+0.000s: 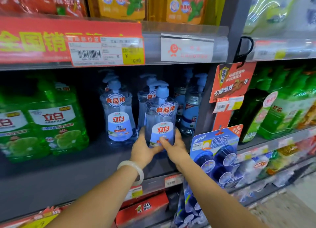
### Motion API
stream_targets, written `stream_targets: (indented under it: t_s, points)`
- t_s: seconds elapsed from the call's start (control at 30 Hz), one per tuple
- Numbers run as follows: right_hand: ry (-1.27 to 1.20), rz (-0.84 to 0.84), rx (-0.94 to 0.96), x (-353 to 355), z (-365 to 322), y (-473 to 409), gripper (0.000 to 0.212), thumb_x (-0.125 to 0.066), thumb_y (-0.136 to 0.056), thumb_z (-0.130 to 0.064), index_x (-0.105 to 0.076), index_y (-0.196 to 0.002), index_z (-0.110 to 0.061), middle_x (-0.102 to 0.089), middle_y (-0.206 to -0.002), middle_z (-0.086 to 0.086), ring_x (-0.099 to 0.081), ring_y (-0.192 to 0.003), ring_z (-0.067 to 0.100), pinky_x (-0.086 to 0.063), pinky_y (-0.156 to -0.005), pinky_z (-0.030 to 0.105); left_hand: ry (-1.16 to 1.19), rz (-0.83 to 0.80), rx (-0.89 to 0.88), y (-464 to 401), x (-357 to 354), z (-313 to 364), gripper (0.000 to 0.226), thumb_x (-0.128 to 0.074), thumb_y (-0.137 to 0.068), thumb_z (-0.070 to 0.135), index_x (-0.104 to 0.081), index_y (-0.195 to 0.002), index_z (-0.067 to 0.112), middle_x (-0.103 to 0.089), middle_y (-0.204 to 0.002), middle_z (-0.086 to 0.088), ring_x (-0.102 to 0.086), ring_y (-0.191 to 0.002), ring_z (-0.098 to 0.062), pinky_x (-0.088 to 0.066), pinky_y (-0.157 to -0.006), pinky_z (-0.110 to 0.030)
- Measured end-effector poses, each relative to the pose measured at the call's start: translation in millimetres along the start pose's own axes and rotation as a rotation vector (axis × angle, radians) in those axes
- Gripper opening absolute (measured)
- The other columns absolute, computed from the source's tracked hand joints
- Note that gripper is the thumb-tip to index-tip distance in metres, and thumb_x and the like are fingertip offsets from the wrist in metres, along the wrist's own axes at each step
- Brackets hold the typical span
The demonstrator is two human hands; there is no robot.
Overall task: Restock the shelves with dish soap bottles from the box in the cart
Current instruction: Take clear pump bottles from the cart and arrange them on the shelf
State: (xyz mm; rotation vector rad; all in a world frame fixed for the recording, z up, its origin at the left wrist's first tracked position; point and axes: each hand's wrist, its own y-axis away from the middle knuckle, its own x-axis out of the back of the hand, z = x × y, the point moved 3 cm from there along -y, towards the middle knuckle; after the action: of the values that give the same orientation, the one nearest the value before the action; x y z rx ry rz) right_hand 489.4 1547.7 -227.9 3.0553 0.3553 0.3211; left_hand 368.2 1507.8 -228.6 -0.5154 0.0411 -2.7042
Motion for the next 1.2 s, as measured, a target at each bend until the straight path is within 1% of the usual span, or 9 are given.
stream_targets:
  t_s: [0.07, 0.17, 0.23, 0.37, 0.7, 0.8, 0.93, 1.03, 1.2]
  points:
    - [0.036, 0.011, 0.005, -0.9, 3.2, 0.9, 0.080, -0.063, -0.087, -0.030, -0.014, -0.150, -0.026, -0.039, -0.146, 0.002, -0.042, -0.132, 0.024, -0.040, -0.107, 0.044, -0.023, -0.016, -0.001, 1.5, 1.5, 0.2, 0.099, -0.082, -0.070, 0.023, -0.022, -0.148, 0.017, -0.050, -0.135, 0.005, -0.050, -0.122, -0.012, -0.042, -0.104, -0.031]
    - [0.124, -0.001, 0.018, -2.1, 15.2, 1.0, 0.088, -0.067, -0.084, -0.022, -0.010, -0.151, -0.024, -0.034, -0.150, 0.003, -0.037, -0.136, 0.025, -0.037, -0.109, 0.047, -0.091, -0.006, -0.021, 3.5, 5.9, -4.2, 0.089, -0.083, -0.068, 0.018, -0.034, -0.142, 0.017, -0.057, -0.132, -0.001, -0.054, -0.122, -0.019, -0.044, -0.103, -0.037]
    - [0.151, -0.008, 0.000, -1.7, 21.7, 0.5, 0.091, -0.069, -0.082, -0.015, -0.009, -0.151, -0.024, -0.032, -0.151, 0.003, -0.036, -0.136, 0.024, -0.036, -0.110, 0.046, -0.104, 0.012, -0.018, 6.5, 8.5, -7.1, 0.084, -0.082, -0.069, 0.013, -0.037, -0.141, 0.014, -0.056, -0.133, -0.003, -0.052, -0.125, -0.021, -0.042, -0.104, -0.034]
    - [0.179, 0.023, -0.017, -1.3, 24.3, -3.1, 0.089, -0.069, -0.082, -0.013, -0.013, -0.150, -0.023, -0.038, -0.147, 0.005, -0.041, -0.133, 0.025, -0.038, -0.108, 0.046, -0.098, 0.031, -0.015, 7.9, 9.1, -8.3, 0.082, -0.082, -0.069, 0.012, -0.040, -0.139, 0.012, -0.056, -0.134, -0.004, -0.051, -0.125, -0.020, -0.042, -0.105, -0.035]
    - [0.294, 0.025, -0.055, -1.4, 19.0, -3.7, 0.093, -0.069, -0.083, -0.017, -0.005, -0.151, -0.024, -0.032, -0.152, 0.004, -0.035, -0.137, 0.025, -0.035, -0.111, 0.045, -0.166, 0.011, -0.004, 8.5, 8.0, -2.9, 0.082, -0.078, -0.073, 0.012, -0.033, -0.142, 0.014, -0.054, -0.135, -0.005, -0.049, -0.126, -0.022, -0.041, -0.101, -0.030]
    - [0.407, 0.005, -0.096, -5.2, 18.3, 7.5, 0.092, -0.067, -0.085, -0.020, -0.002, -0.150, -0.012, -0.028, -0.153, 0.009, -0.032, -0.139, 0.027, -0.033, -0.112, 0.043, -0.272, -0.003, 0.017, 11.6, 11.0, -1.5, 0.079, -0.077, -0.072, 0.011, -0.035, -0.139, 0.015, -0.054, -0.132, -0.009, -0.051, -0.123, -0.025, -0.042, -0.096, -0.030]
    - [0.570, -0.048, -0.099, -14.7, 7.8, 35.8, 0.070, -0.068, -0.084, -0.023, -0.026, -0.136, -0.001, -0.041, -0.137, 0.019, -0.044, -0.126, 0.032, -0.040, -0.104, 0.041, -0.483, -0.055, -0.021, 25.4, 24.4, 1.4, 0.076, -0.074, -0.076, 0.018, -0.034, -0.140, 0.014, -0.047, -0.134, -0.010, -0.044, -0.127, -0.027, -0.039, -0.102, -0.033]
    - [0.844, -0.222, 0.037, -29.4, -9.7, 60.3, 0.066, -0.063, -0.087, -0.026, -0.027, -0.139, -0.007, -0.032, -0.140, 0.016, -0.034, -0.131, 0.034, -0.034, -0.107, 0.038, -0.732, -0.119, -0.084, 41.0, 44.0, 4.7, 0.077, -0.069, -0.083, 0.022, -0.027, -0.146, 0.011, -0.032, -0.147, -0.009, -0.032, -0.136, -0.025, -0.030, -0.110, -0.031]
    - [1.113, -0.369, 0.271, -69.9, -31.8, 89.1, 0.064, -0.060, -0.088, -0.013, -0.025, -0.141, -0.010, -0.025, -0.145, 0.013, -0.026, -0.134, 0.032, -0.034, -0.105, 0.040, -1.033, -0.155, -0.098, 76.6, 92.3, -1.4, 0.074, -0.062, -0.086, 0.024, -0.023, -0.147, 0.011, -0.019, -0.156, -0.011, -0.019, -0.144, -0.024, -0.019, -0.117, -0.030]
